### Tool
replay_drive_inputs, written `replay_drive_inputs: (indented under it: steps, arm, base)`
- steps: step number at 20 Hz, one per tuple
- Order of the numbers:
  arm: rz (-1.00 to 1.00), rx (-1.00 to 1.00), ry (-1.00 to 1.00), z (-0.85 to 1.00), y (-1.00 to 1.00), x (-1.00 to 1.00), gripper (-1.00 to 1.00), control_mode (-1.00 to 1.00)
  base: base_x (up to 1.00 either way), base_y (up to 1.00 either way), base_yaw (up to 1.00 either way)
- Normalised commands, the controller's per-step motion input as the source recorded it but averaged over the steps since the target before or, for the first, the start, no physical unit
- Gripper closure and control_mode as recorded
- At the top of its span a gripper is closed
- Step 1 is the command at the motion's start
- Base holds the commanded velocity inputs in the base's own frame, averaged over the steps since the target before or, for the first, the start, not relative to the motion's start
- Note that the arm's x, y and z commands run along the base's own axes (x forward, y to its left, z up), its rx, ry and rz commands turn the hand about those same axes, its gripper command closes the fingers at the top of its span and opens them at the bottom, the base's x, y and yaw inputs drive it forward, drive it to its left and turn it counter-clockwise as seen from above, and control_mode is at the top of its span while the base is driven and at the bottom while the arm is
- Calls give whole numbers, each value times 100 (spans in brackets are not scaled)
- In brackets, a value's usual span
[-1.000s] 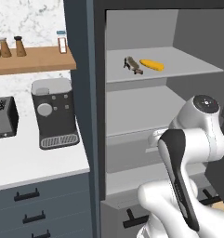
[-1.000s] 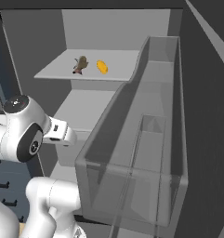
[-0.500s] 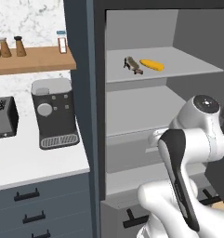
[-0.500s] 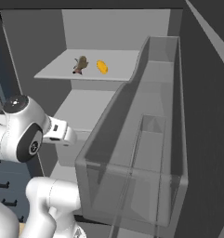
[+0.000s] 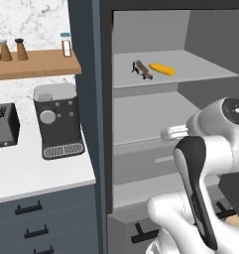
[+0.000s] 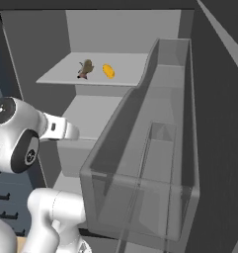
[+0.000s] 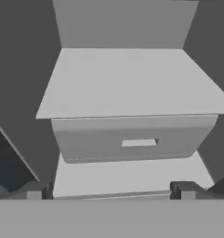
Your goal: Place one corn and one fish in each tupperware on the nearby counter, to pack two identical lunches.
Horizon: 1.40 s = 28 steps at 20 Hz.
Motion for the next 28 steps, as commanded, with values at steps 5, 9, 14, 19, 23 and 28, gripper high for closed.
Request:
replay_drive_inputs:
  steps: [5,9,14,19,23,28]
  arm:
    - [0,2,-22,52,7,0,-100,-100]
    - [-1,3,-13,73,11,4,-100,-100]
    - [-2,10,-4,94,0,13,-100,-100]
    - [0,13,-1,90,0,17,-100,-100]
    - [0,4,0,13,-4,56,-100,-100]
    - [0,0,3,-2,-14,82,-100,-100]
  base:
    - [0,0,0]
    - [0,0,0]
    - [0,0,0]
    - [0,0,0]
    - [0,0,0]
    - [0,0,0]
